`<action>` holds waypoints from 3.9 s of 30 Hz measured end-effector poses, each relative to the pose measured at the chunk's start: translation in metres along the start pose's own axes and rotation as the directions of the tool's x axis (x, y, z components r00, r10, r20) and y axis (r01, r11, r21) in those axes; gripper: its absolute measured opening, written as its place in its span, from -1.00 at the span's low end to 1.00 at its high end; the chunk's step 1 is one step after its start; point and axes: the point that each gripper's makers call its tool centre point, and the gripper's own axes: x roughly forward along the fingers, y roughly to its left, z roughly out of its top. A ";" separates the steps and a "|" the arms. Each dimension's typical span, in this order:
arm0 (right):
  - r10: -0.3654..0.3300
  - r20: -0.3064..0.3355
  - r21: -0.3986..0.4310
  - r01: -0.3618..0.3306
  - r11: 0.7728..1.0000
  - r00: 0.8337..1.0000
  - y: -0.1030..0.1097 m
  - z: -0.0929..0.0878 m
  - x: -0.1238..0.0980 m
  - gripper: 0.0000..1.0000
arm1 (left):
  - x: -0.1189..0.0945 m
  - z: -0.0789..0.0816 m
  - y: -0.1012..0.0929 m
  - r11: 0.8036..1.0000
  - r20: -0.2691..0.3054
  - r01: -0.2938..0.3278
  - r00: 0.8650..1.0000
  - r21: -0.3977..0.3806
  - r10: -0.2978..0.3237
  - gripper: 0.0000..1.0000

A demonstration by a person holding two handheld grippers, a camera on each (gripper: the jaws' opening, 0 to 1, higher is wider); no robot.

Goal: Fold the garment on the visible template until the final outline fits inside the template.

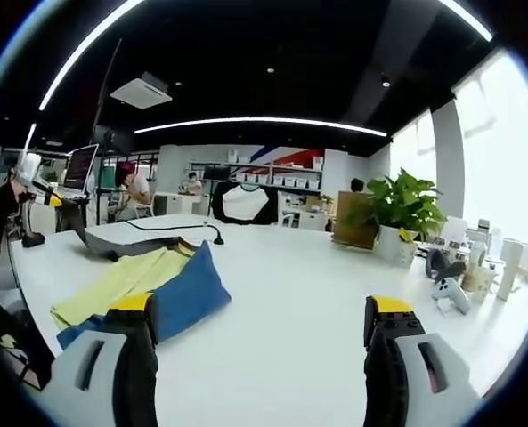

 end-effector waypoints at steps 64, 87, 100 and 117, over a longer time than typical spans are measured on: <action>0.036 -0.029 0.010 -0.036 0.999 0.999 0.012 -0.006 0.006 0.99 | -0.019 -0.074 -0.024 0.990 -0.341 0.127 0.935 0.055 -0.101 -0.95; 0.036 -0.023 -0.001 -0.036 0.999 0.999 0.016 -0.003 0.005 0.99 | -0.042 0.013 -0.040 0.921 0.271 0.004 0.956 -0.390 0.111 -0.99; 0.044 -0.028 0.001 -0.044 0.999 0.999 0.018 -0.005 0.005 0.99 | -0.059 0.042 -0.076 0.921 0.305 -0.031 0.939 -0.389 0.160 -0.79; 0.038 -0.034 -0.008 -0.038 0.999 0.999 0.018 -0.003 0.006 0.99 | -0.048 0.052 -0.097 0.937 0.289 -0.136 0.928 -0.322 0.234 0.99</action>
